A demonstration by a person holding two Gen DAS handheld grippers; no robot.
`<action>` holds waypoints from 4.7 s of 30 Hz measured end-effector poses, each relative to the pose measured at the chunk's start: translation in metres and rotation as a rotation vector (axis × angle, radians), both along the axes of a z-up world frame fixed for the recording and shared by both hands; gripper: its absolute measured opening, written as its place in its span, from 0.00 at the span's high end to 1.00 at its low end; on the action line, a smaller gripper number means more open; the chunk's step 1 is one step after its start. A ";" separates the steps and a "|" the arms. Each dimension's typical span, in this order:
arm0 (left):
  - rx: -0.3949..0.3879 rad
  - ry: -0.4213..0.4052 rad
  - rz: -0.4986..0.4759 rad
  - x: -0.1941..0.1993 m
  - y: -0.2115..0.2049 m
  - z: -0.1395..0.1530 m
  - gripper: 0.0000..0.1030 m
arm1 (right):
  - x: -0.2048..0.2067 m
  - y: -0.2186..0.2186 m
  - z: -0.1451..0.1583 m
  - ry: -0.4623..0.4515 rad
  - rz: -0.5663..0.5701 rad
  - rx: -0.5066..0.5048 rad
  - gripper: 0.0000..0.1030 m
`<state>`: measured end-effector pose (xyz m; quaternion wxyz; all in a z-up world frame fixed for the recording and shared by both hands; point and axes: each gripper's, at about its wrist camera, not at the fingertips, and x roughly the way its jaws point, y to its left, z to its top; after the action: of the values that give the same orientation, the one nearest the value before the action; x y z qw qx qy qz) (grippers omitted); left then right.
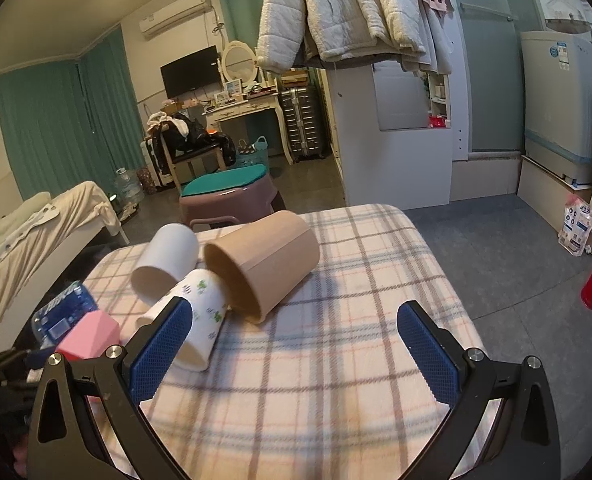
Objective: Flip cup upside down
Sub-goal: 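Move the right gripper toward the pink hexagonal cup lying on its side, then close the right gripper around the pink cup's body, then lift the pink cup with the right gripper and rotate it bottom up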
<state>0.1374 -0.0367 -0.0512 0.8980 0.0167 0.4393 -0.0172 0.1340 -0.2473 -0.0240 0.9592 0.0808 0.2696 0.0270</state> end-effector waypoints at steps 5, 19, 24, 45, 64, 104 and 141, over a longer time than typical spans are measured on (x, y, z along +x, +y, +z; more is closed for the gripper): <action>-0.014 -0.015 -0.057 -0.028 -0.007 -0.005 0.31 | -0.020 0.011 0.002 0.007 0.020 -0.024 0.00; -0.011 -0.055 -0.063 -0.052 0.004 -0.003 0.14 | -0.055 0.035 0.019 -0.013 0.041 -0.083 0.00; -0.029 -0.082 -0.059 -0.059 0.013 0.007 0.14 | -0.061 0.047 0.029 -0.018 0.058 -0.099 0.00; -0.080 -0.233 0.103 -0.083 0.136 0.026 0.00 | -0.031 0.174 0.038 0.261 0.257 -0.275 0.00; -0.067 -0.150 0.221 -0.060 0.205 -0.024 0.00 | 0.056 0.240 -0.041 0.661 0.377 -0.376 0.00; -0.020 -0.099 0.244 -0.043 0.198 -0.030 0.00 | 0.029 0.235 0.007 0.192 0.482 -0.372 0.45; -0.049 -0.120 0.184 -0.032 0.161 -0.019 0.00 | 0.047 0.216 -0.028 0.075 0.431 -0.264 0.45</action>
<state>0.1055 0.1242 -0.0701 0.9206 -0.0445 0.3839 0.0558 0.1807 -0.0312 -0.0520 0.9229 -0.1036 0.3172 0.1923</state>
